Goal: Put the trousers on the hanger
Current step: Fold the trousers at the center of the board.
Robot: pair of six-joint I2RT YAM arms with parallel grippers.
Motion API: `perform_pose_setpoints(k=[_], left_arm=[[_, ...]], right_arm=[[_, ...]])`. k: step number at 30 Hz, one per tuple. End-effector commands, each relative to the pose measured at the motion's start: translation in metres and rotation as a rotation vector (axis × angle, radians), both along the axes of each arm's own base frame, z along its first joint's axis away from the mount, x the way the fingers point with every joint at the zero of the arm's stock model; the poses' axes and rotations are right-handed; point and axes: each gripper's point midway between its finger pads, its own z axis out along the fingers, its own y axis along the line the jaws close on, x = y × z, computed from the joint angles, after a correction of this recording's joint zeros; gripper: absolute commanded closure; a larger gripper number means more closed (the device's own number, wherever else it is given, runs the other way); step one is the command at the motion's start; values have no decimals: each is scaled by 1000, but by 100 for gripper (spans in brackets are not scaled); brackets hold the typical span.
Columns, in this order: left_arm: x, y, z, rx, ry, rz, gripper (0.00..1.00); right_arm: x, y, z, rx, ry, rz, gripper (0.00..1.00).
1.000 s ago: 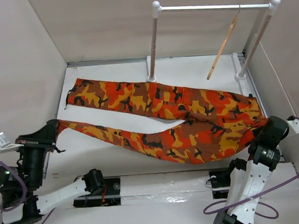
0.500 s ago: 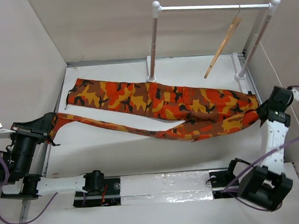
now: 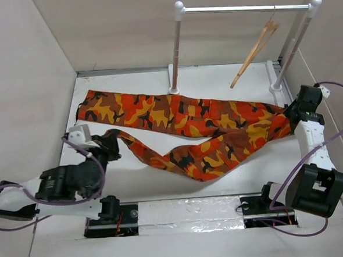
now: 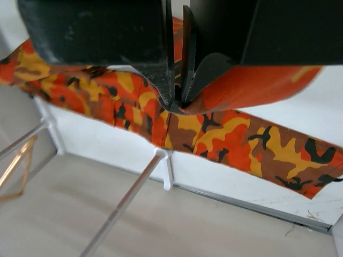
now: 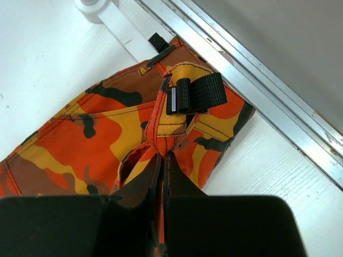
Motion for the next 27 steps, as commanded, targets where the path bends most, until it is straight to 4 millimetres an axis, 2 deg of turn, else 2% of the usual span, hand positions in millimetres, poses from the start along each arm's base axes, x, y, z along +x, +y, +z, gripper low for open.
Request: perform_pose_setpoints(k=[1,2,5,6,7,10,11,12,13,15,16,18,20,21,22,26,27], left_arm=[[4,18,-2,-73,-43,221,100],[4,10,-2,-113,-49,220,100],[4,-13,11,-41,-72,211,100],[4,-31,16,-14,-97,201,100],[4,-39,18,2,-109,194,100],[14,-69,12,76,-131,249,100],[19,-79,5,105,-132,270,100],[27,-94,-16,255,-140,282,100],[35,-105,-27,143,-137,286,100],[59,-117,-55,194,-74,360,100],[65,-117,-58,176,-71,382,100],[69,-108,-52,136,-79,409,100],[81,-79,-43,106,-80,500,100],[85,-59,-35,66,-76,549,100],[94,-30,-33,50,-71,644,100],[100,28,-14,-24,-79,829,100],[109,33,-5,36,-31,874,100]], right_arm=[[19,-11,32,-63,-112,-27,100],[19,-11,32,-66,-117,-25,100],[16,-8,25,-51,-114,-26,100],[16,-3,25,-46,-123,-12,100],[14,0,19,-38,-115,-4,100],[8,3,20,-37,-119,4,100],[8,9,20,-40,-119,28,100],[6,9,22,-42,-126,29,100],[4,15,23,-49,-138,41,100],[5,17,28,-66,-163,52,100],[3,17,29,-67,-163,51,100],[0,16,27,-69,-148,42,100],[0,16,25,-68,-146,37,100],[-1,16,22,-67,-141,36,100],[0,15,21,-69,-141,33,100],[2,13,17,-60,-139,27,100],[3,14,12,-49,-133,31,100]])
